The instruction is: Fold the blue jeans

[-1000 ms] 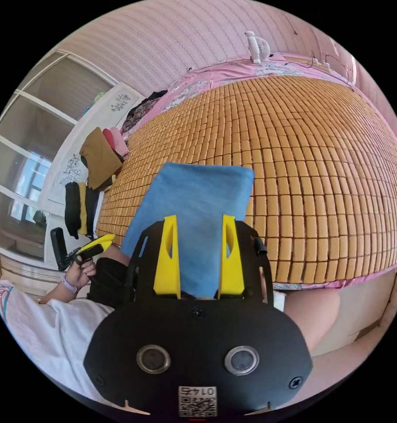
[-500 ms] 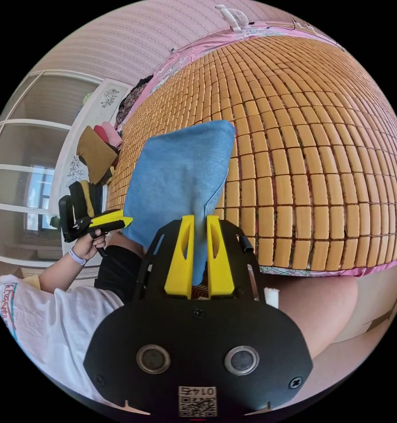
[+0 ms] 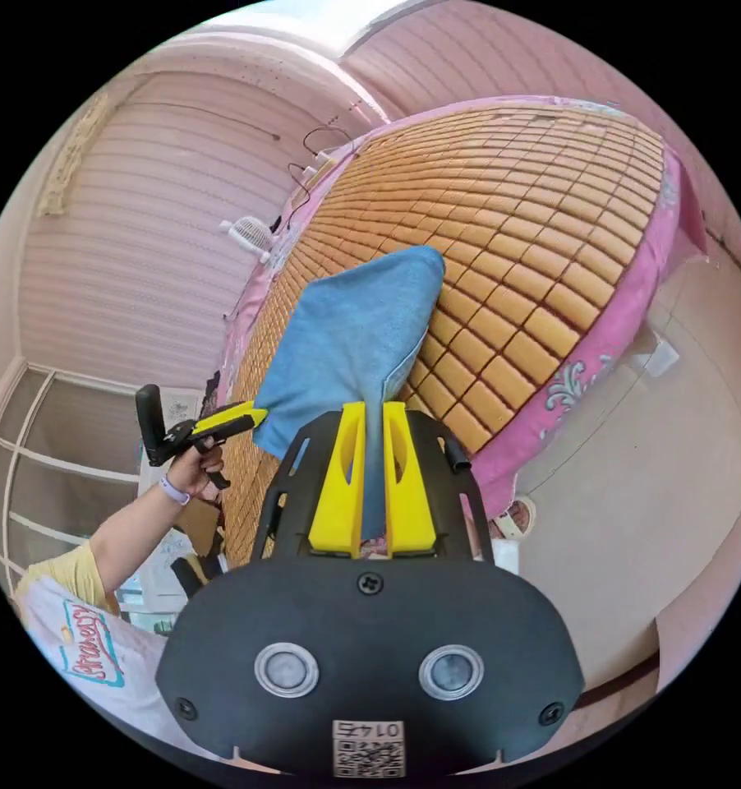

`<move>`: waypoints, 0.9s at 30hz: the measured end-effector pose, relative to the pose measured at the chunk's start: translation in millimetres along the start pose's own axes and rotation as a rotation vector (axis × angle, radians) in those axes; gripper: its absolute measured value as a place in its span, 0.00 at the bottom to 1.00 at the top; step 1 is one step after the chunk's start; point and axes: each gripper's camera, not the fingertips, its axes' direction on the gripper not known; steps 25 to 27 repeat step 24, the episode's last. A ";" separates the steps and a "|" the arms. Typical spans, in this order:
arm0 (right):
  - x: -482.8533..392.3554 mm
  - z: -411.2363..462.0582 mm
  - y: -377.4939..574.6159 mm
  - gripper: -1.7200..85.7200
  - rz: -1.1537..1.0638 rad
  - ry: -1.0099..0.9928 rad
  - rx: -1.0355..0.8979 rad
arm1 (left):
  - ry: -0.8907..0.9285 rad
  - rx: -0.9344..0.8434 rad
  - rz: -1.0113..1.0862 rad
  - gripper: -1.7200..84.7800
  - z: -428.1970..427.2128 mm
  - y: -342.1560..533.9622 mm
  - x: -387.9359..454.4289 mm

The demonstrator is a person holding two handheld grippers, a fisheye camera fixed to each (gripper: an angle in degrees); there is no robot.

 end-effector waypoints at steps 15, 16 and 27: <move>141.2 -17.4 -17.2 0.10 0.175 0.401 0.284 | 0.099 0.226 -0.092 0.08 -60.7 151.7 25.7; 138.9 -1.2 23.6 0.10 0.123 0.410 0.273 | 0.108 0.216 -0.187 0.08 -62.3 200.2 19.4; 128.2 60.7 266.2 0.07 -0.022 0.694 0.174 | -0.125 0.425 -0.777 0.07 -118.2 496.0 42.9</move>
